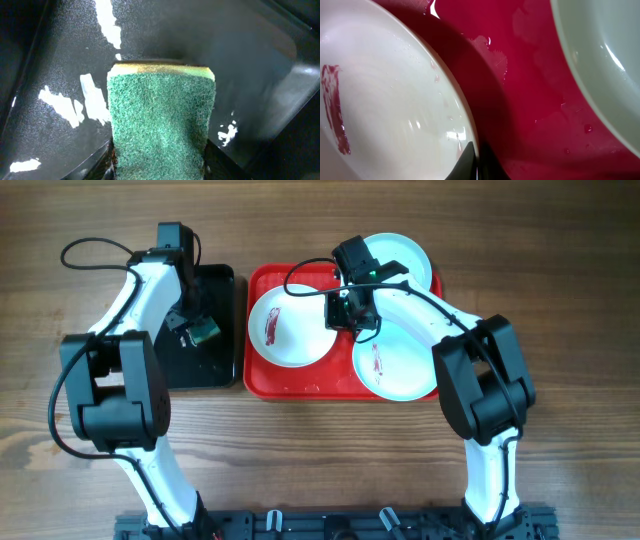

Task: Clean dirty plates on tray and stack at the side

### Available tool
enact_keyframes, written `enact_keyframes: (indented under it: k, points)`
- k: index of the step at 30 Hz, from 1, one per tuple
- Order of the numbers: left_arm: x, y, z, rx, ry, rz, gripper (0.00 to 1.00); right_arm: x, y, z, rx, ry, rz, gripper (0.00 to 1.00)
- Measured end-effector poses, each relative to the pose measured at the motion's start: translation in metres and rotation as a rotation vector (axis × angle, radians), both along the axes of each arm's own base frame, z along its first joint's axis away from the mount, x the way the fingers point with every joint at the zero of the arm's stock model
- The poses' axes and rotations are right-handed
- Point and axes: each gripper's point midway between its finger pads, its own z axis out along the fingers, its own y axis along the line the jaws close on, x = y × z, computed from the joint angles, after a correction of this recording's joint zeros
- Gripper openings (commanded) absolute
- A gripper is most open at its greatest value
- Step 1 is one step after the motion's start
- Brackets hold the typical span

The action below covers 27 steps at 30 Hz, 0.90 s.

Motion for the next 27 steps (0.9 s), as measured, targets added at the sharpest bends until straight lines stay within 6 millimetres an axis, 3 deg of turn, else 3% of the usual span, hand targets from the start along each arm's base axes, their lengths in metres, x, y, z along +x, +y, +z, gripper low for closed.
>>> enact_keyframes:
  k: [2,13,27]
  points:
    - [0.000,0.000,0.000,0.000,0.001,0.000,0.47,0.000,0.000,0.000,0.000,0.000,0.000,0.04]
    - [-0.004,0.000,-0.012,0.002,0.000,-0.007,0.04,0.000,0.000,0.000,0.000,0.000,0.000,0.04]
    - [-0.007,0.000,-0.009,0.001,0.010,-0.018,0.04,0.000,0.000,0.000,0.000,0.000,0.000,0.04]
